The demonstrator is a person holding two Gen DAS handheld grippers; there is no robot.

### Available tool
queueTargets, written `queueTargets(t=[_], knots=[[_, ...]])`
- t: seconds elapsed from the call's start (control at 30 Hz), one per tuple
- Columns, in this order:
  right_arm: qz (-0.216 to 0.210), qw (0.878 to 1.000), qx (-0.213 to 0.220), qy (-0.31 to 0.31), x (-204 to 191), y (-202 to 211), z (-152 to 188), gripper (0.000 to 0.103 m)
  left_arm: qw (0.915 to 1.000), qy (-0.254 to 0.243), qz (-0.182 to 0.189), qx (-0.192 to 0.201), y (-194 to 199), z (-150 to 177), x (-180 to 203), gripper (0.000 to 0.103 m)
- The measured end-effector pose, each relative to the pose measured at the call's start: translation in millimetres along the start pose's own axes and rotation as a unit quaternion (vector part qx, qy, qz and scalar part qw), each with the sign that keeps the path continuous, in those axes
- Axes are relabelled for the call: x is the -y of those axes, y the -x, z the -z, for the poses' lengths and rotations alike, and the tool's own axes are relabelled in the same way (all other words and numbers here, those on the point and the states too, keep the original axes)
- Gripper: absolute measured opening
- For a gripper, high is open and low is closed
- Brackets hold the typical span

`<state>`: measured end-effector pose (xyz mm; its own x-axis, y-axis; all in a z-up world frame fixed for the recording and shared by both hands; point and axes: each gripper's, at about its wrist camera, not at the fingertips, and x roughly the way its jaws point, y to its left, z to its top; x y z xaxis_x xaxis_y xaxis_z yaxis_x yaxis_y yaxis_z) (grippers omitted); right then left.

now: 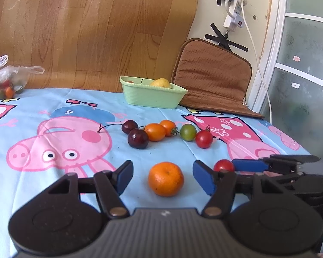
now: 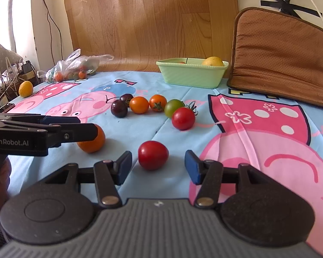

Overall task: Organize fruits
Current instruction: 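Hold the tangerine in the left tool while the right tool holds the red tomato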

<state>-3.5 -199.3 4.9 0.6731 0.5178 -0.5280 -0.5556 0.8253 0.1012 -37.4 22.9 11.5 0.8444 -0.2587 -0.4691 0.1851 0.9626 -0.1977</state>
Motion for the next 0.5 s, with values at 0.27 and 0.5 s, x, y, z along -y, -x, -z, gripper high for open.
queueTargets(t=[0.27, 0.5], knots=[[0.001, 1.0, 0.0, 0.001, 0.2, -0.3, -0.1, 0.057, 1.0, 0.003, 0.001, -0.001, -0.8, -0.1, -1.0, 0.064], [0.006, 1.0, 0.001, 0.002, -1.0, 0.8, 0.6, 0.057, 1.0, 0.002, 0.004, -0.004, -2.0, -0.1, -1.4, 0.064]])
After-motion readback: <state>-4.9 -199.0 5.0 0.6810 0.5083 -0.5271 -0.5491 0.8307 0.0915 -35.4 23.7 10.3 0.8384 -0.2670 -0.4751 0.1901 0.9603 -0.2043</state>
